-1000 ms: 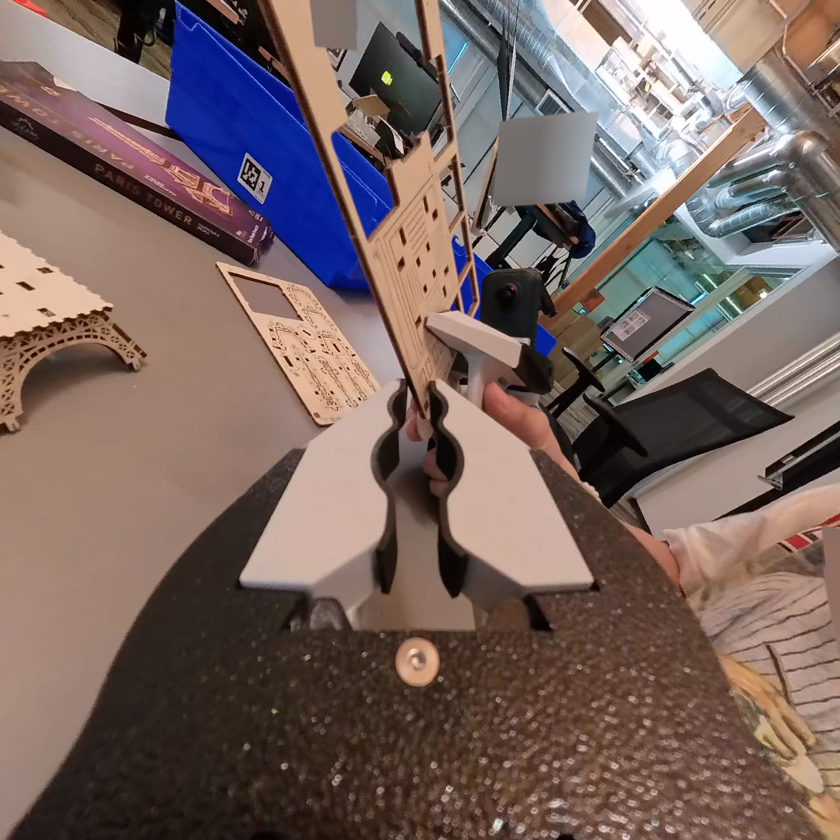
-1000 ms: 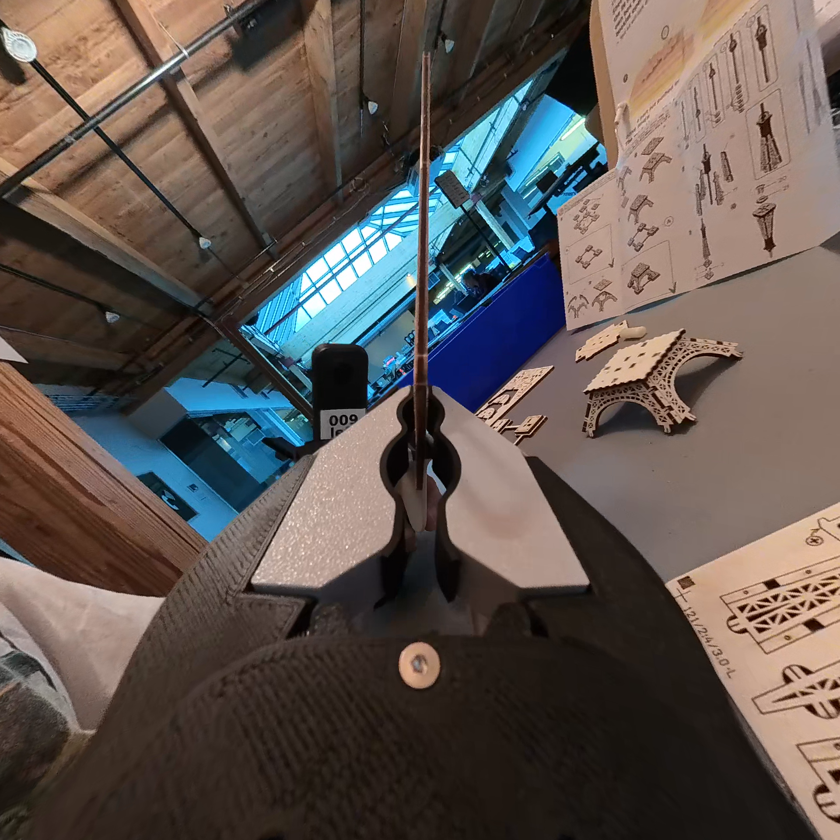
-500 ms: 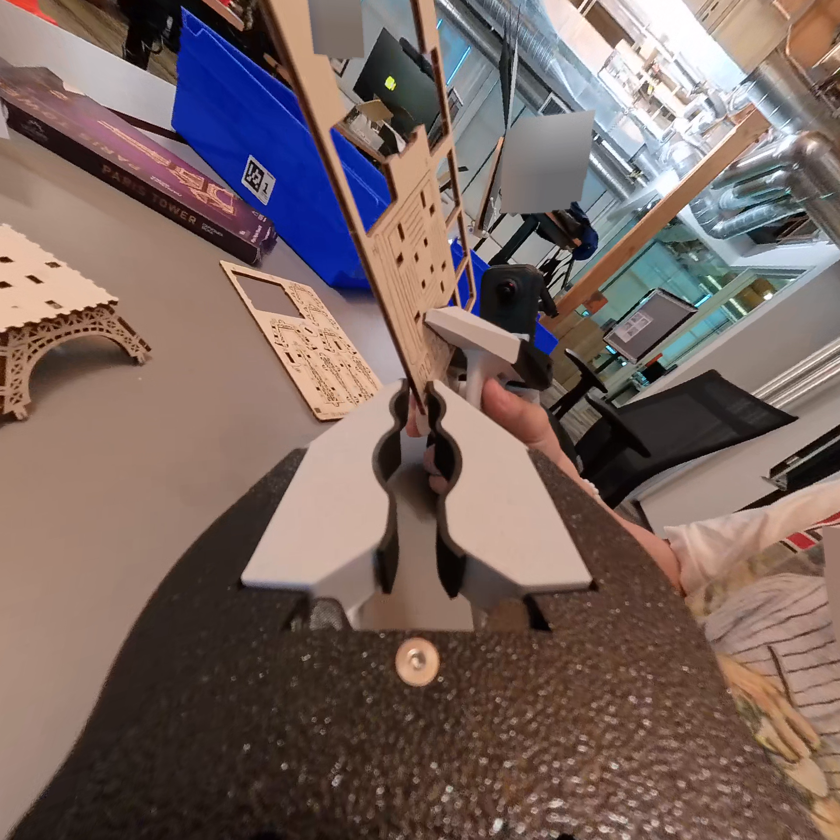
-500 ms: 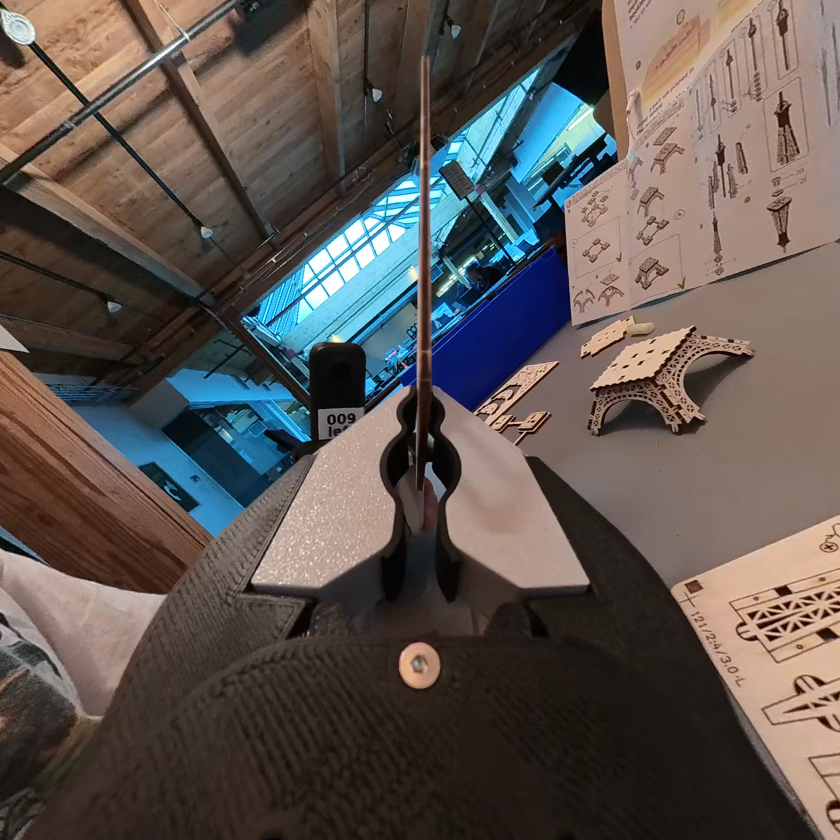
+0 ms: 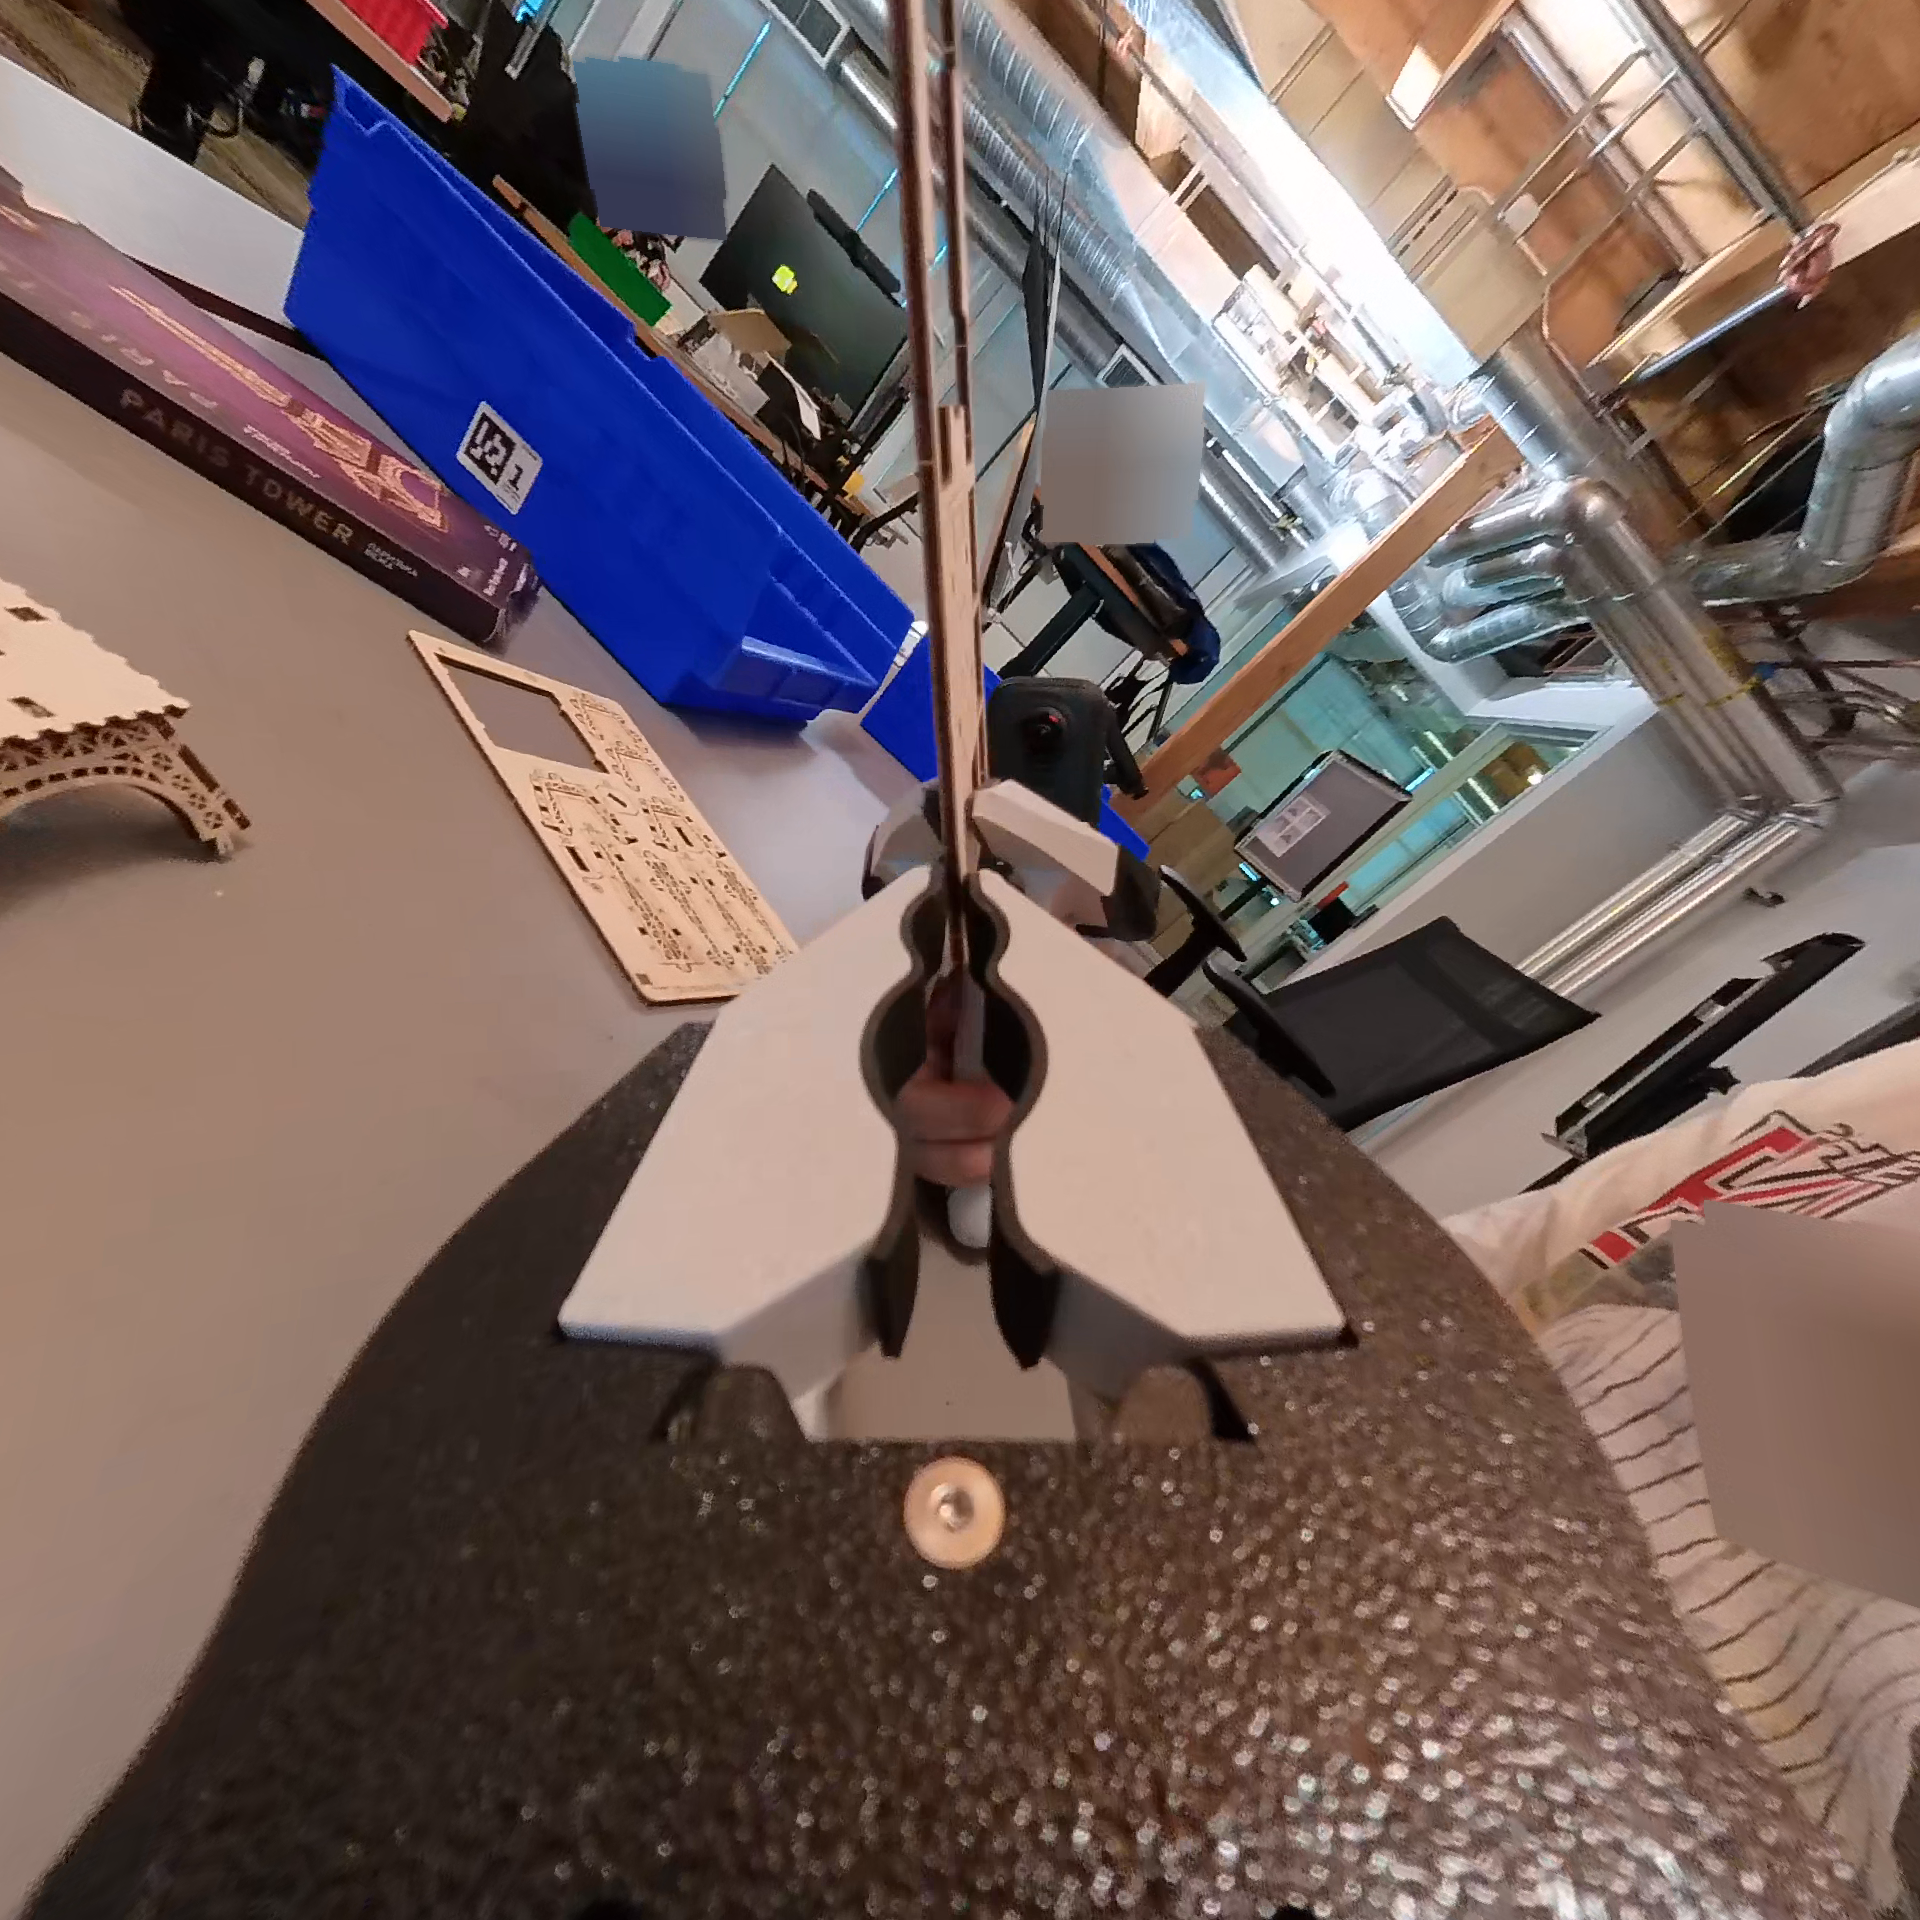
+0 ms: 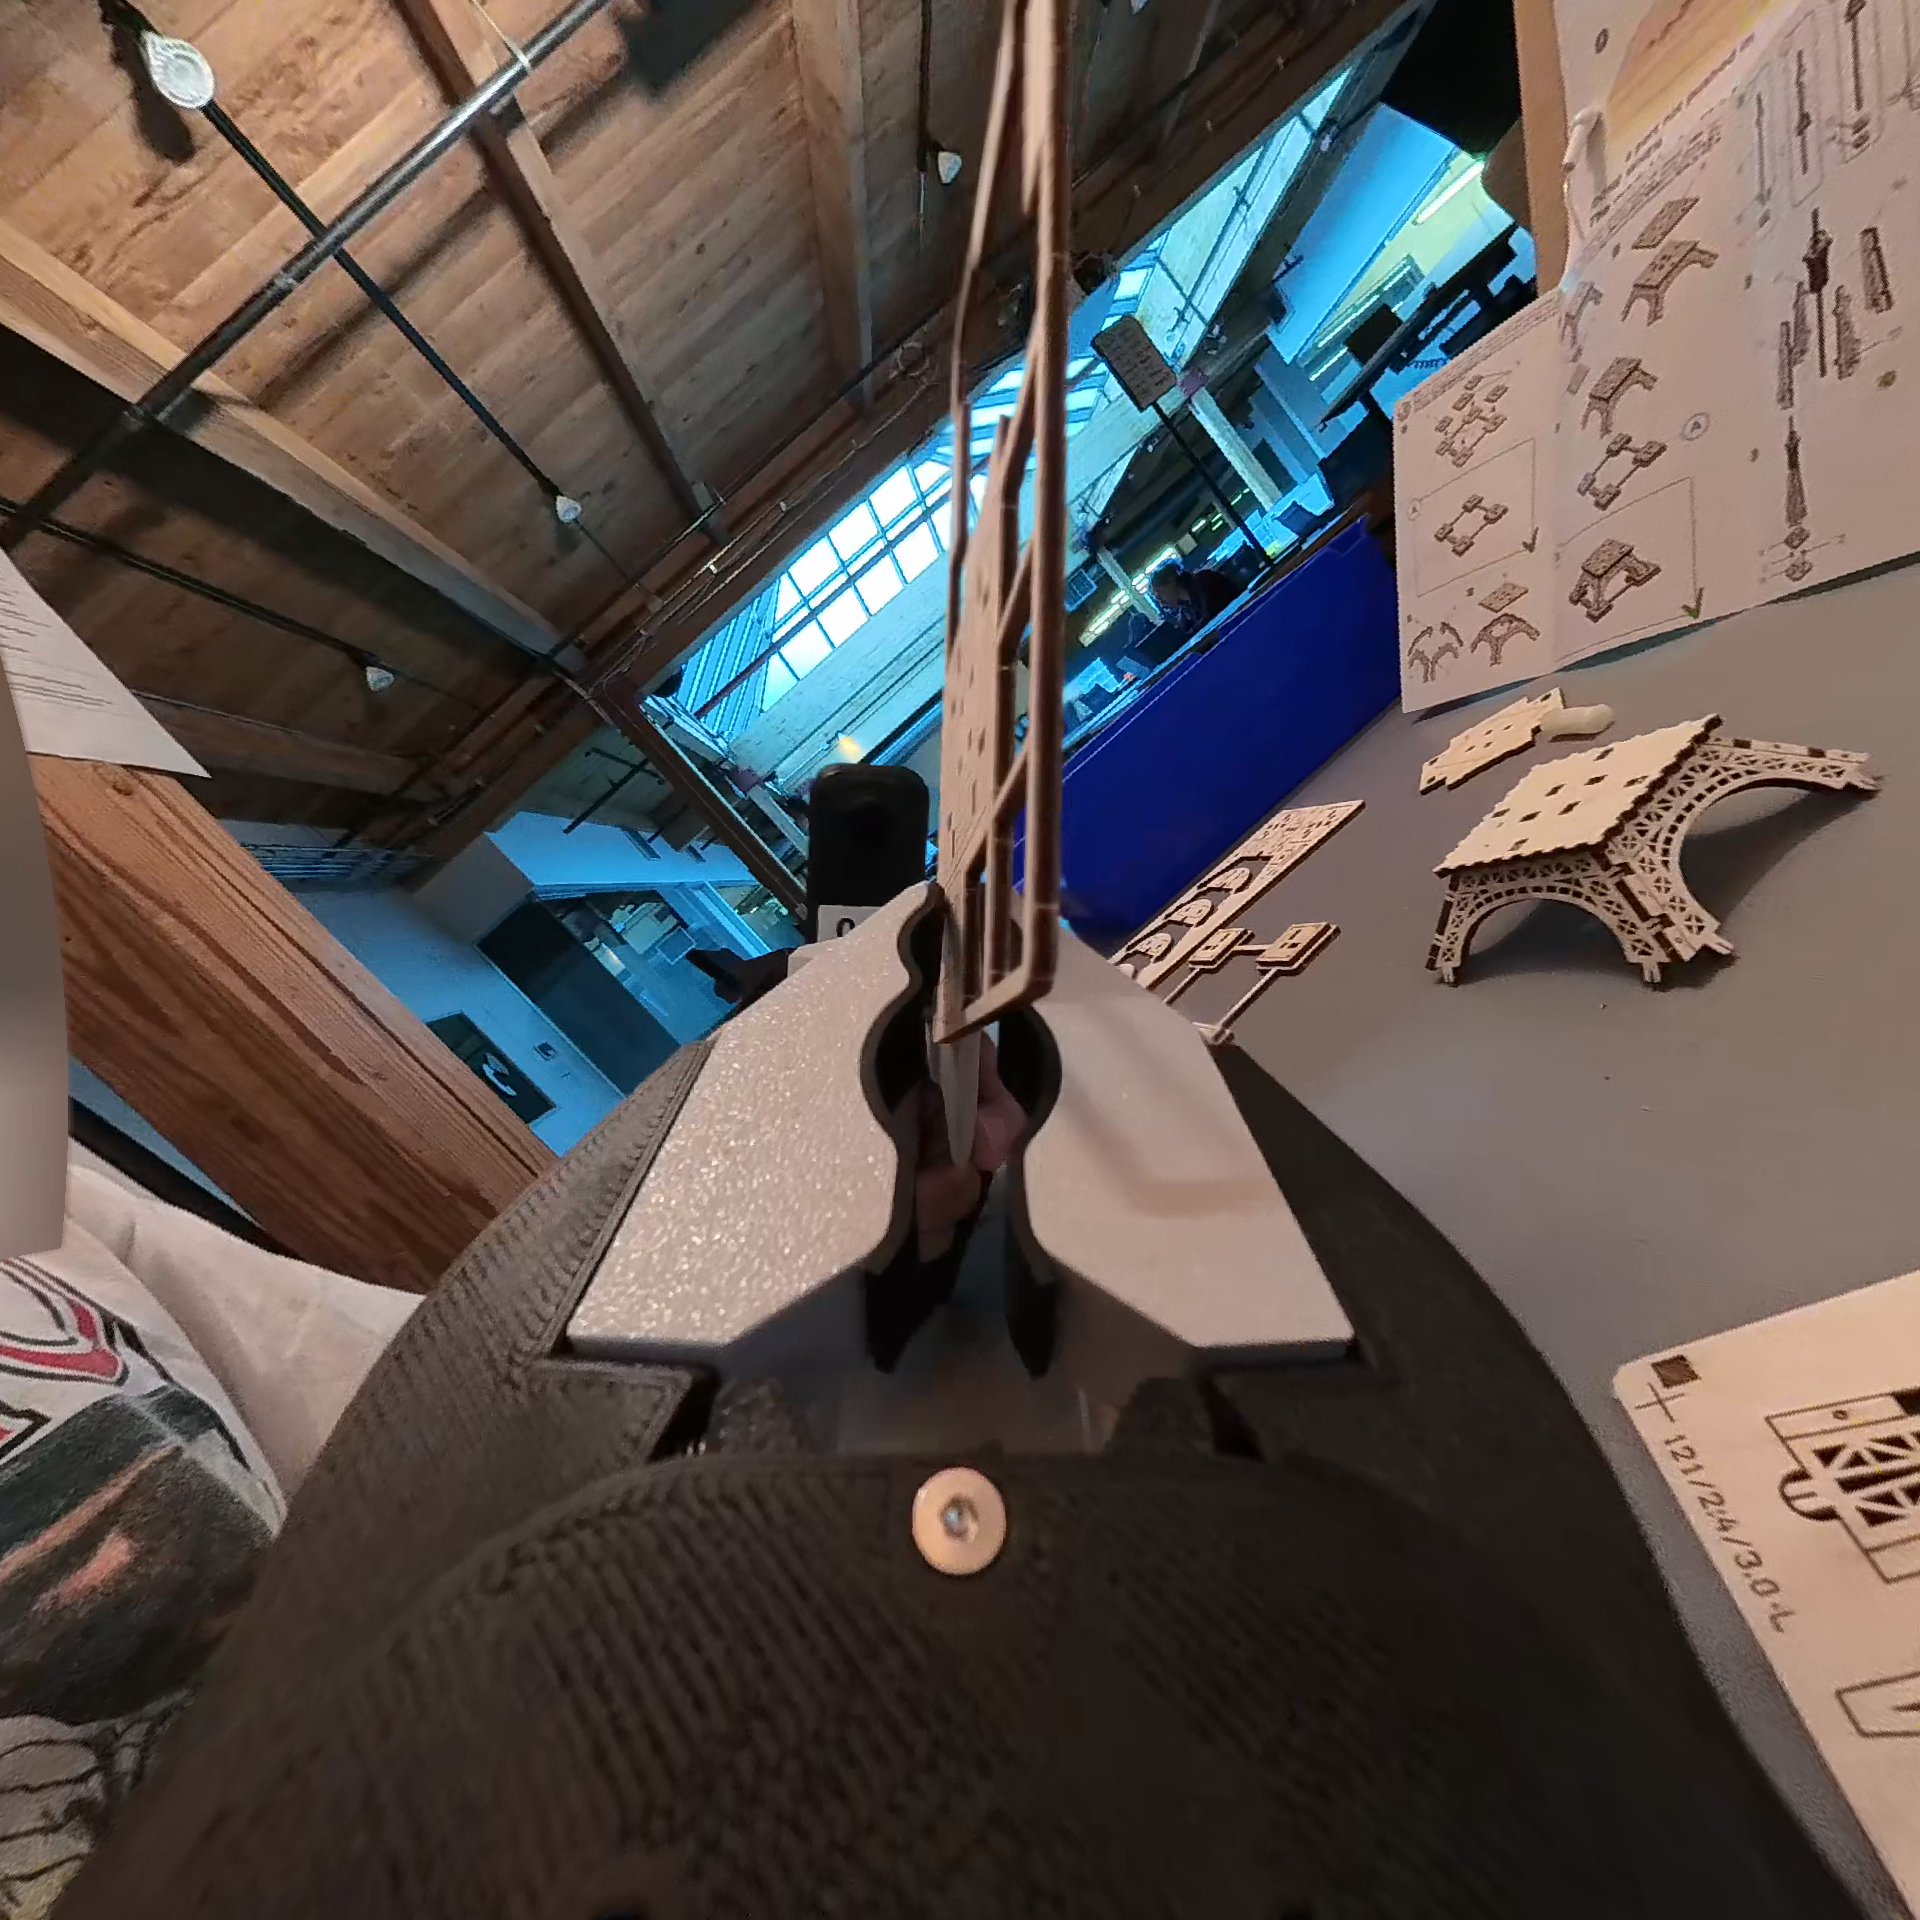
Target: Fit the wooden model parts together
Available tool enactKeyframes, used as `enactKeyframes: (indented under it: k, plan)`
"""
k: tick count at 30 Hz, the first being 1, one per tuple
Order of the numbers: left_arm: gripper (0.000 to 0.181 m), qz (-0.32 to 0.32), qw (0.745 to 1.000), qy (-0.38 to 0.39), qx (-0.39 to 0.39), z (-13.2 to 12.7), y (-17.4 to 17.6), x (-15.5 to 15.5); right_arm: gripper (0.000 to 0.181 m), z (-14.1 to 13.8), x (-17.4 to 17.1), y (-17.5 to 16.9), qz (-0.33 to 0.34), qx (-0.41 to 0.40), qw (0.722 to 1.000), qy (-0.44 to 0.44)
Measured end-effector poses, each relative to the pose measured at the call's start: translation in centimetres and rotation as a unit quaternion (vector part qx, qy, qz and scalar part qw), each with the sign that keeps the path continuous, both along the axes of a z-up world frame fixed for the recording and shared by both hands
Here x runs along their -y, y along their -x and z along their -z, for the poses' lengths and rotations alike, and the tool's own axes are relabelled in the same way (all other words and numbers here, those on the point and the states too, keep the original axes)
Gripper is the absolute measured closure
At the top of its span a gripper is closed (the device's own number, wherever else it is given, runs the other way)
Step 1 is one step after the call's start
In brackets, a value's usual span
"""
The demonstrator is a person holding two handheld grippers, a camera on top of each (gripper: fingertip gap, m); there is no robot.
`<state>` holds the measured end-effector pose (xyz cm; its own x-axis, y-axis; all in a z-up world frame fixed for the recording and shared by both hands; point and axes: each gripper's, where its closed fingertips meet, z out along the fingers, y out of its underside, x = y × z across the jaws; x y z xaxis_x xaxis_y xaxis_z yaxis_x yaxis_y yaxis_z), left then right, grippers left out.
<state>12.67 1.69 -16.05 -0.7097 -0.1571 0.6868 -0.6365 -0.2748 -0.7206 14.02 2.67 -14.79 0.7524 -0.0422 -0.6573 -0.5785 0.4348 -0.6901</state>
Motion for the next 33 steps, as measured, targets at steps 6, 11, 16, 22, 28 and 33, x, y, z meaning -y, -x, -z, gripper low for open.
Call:
enactKeyframes:
  k: [6,11,16,22,28,33]
  plan:
    - [0.179,-0.03,0.999,-0.018,0.018,0.3,-0.3,-0.1,0.18,0.0,-0.1,0.1,0.014,0.016,1.0,0.014]
    - [0.176,-0.078,0.993,-0.067,0.05,0.6,-0.9,-0.5,0.18,0.5,-0.5,-0.1,0.021,0.011,0.999,0.038]
    - [0.176,-0.083,0.992,-0.08,0.056,0.8,-0.8,-0.6,0.18,0.7,-0.6,0.0,0.015,0.005,0.999,0.043]
    - [0.177,-0.077,0.992,-0.085,0.06,0.9,-0.6,-0.8,0.18,0.8,-0.8,0.2,0.001,0.0,0.999,0.042]
    - [0.177,-0.075,0.993,-0.071,0.051,1.0,-0.5,-1.0,0.18,0.9,-1.0,0.3,-0.004,0.002,0.999,0.05]
    - [0.176,-0.078,0.993,-0.075,0.048,1.1,-0.6,-1.0,0.18,1.1,-1.0,0.2,0.001,-0.001,0.998,0.056]
